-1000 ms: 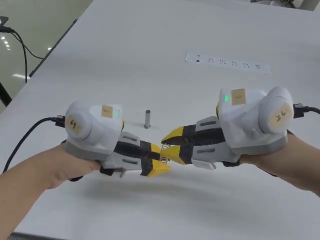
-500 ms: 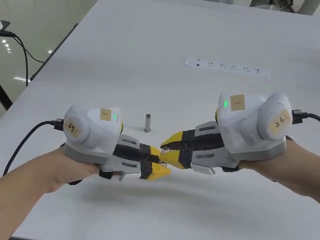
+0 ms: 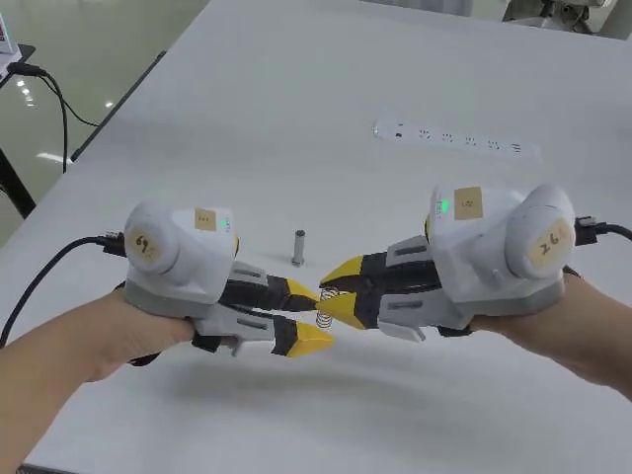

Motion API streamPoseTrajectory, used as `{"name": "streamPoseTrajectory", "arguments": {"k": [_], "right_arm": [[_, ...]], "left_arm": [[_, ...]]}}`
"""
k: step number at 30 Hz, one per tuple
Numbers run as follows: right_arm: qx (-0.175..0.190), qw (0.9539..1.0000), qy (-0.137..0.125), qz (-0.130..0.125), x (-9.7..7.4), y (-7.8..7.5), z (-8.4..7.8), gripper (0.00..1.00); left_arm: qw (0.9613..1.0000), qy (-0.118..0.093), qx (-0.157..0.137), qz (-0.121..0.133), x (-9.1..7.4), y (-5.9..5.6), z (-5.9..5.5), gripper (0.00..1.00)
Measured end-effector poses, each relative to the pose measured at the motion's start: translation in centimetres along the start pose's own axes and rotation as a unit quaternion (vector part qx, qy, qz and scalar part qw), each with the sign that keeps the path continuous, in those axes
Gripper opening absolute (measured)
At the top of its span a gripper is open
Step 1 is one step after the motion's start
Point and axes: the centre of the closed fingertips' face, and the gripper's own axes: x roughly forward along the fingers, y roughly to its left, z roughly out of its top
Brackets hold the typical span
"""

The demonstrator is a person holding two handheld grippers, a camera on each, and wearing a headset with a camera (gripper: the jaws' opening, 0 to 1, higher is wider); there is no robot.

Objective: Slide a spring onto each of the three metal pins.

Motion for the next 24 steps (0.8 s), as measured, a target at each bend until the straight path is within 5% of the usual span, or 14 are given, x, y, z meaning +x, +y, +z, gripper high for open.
{"name": "streamPoseTrajectory", "arguments": {"k": [24], "right_arm": [[0.003,0.9997,0.004,-0.024,-0.2,-1.4,-0.2,0.07]], "left_arm": [[0.9984,0.004,-0.015,0.054,-2.6,2.1,-0.9,0.36]]}}
